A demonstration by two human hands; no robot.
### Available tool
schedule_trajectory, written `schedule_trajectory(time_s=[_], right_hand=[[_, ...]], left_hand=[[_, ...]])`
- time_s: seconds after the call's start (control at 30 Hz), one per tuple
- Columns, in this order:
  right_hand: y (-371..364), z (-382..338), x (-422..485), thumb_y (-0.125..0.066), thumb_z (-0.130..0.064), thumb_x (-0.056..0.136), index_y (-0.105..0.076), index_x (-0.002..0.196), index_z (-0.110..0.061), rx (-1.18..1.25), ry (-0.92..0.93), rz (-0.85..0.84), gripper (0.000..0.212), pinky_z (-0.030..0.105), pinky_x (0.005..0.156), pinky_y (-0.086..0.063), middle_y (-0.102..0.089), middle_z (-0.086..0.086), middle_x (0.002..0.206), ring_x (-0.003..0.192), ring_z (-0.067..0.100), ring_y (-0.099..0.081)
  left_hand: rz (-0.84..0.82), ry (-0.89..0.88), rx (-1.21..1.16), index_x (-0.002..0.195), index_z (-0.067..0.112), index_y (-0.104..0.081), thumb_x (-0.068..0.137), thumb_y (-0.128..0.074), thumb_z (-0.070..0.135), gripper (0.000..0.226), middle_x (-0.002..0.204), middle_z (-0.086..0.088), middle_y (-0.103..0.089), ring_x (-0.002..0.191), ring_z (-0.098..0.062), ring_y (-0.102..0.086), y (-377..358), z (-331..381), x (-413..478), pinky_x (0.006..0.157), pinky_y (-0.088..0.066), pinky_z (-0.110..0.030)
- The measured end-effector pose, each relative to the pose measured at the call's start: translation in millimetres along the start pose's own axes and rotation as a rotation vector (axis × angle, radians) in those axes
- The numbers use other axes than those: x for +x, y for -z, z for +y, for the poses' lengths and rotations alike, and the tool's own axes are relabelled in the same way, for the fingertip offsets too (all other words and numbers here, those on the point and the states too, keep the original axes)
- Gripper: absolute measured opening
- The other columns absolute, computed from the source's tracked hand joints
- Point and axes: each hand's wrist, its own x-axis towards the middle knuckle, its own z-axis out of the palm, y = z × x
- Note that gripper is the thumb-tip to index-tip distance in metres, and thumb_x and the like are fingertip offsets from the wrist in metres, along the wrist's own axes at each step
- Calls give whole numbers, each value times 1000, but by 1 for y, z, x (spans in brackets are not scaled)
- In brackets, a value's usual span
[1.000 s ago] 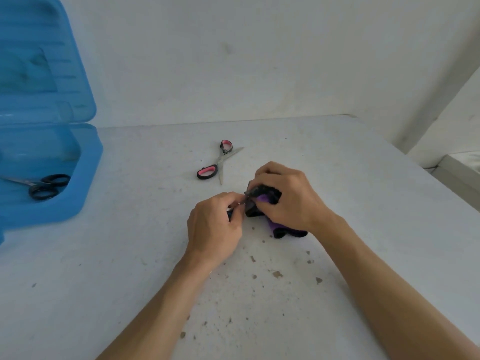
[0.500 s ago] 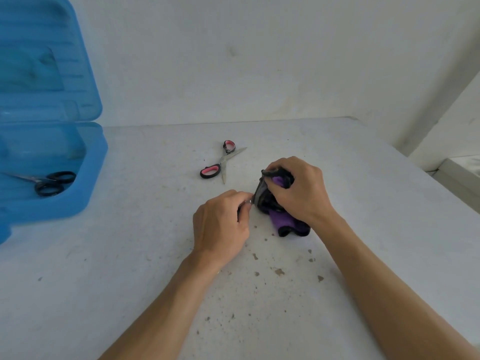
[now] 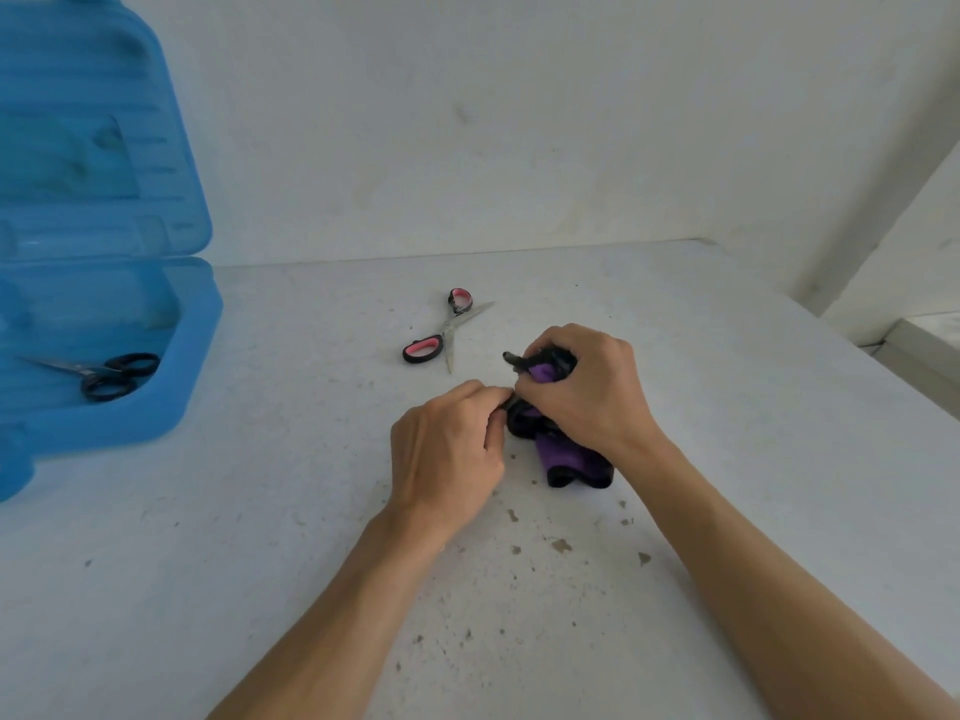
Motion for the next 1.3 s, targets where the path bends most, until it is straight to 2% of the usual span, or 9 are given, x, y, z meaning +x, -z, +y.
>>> schedule_trajectory(time_s=[0.23, 0.33, 0.43, 0.6, 0.9, 0.97, 1.07, 1.2, 1.3], right_hand=[[6, 10, 10, -77, -11, 78, -73, 89, -15, -25, -26, 183, 13, 11, 67, -44, -68, -3, 86, 77, 15, -61], [31, 26, 16, -76, -16, 84, -73, 92, -19, 27, -164, 331, 9, 2, 69, -41, -70, -5, 89, 81, 13, -63], [49, 30, 12, -78, -20, 86, -75, 94, -21, 94, -156, 330, 8, 7, 72, -50, -73, -11, 89, 85, 5, -68], [21, 16, 3, -82, -13, 83, -77, 96, -17, 24, 145, 23, 14, 14, 73, -53, -70, -5, 95, 85, 9, -67], [12, 28, 13, -75, -15, 88, -76, 96, -14, -47, -29, 192, 8, 9, 70, -44, -67, 0, 92, 82, 15, -61], [17, 38, 15, -72, -14, 89, -76, 94, -15, -86, -90, 192, 6, 14, 72, -46, -67, 2, 92, 83, 18, -62], [29, 45, 12, -73, -18, 90, -74, 93, -19, -40, -138, 236, 3, 5, 70, -42, -69, -1, 92, 84, 13, -63], [28, 30, 2, -80, -15, 85, -77, 94, -17, 77, 84, 157, 10, 11, 75, -52, -70, -6, 96, 86, 6, -66], [10, 21, -3, -82, -7, 80, -77, 93, -11, 4, 231, 61, 15, 12, 71, -51, -67, -1, 94, 78, 11, -64]], left_hand=[[-3, 3, 11, 105, 24, -78, 97, -65, 19, 16, 83, 11, -71, 60, -13, -60, 1, 3, 3, 45, -42, -24], [0, 14, -11, 108, 28, -78, 97, -65, 20, 19, 86, 13, -73, 61, -11, -61, 2, 4, 2, 47, -34, -18], [-6, -7, -6, 108, 27, -78, 96, -67, 20, 18, 83, 14, -72, 59, -9, -59, 1, 5, 3, 47, -34, -18], [-9, -100, 34, 102, 21, -79, 92, -71, 15, 14, 77, 11, -70, 55, -11, -59, 1, 6, 1, 41, -41, -22], [-13, -81, 45, 99, 22, -79, 90, -73, 14, 14, 75, 12, -69, 52, -7, -48, 2, 10, 1, 45, -20, -12], [-8, -72, 46, 99, 23, -79, 92, -71, 14, 14, 75, 12, -69, 53, -10, -54, 2, 10, 1, 44, -25, -13], [-9, -53, 40, 104, 25, -79, 94, -69, 17, 16, 83, 13, -72, 61, -12, -63, 2, 7, 1, 47, -46, -23], [-23, -63, 30, 105, 24, -78, 94, -69, 18, 15, 83, 12, -73, 62, -11, -62, 3, 7, 1, 47, -42, -19], [-33, -64, 38, 104, 24, -77, 95, -66, 18, 16, 81, 10, -71, 63, -15, -63, 3, 7, 0, 48, -49, -27]])
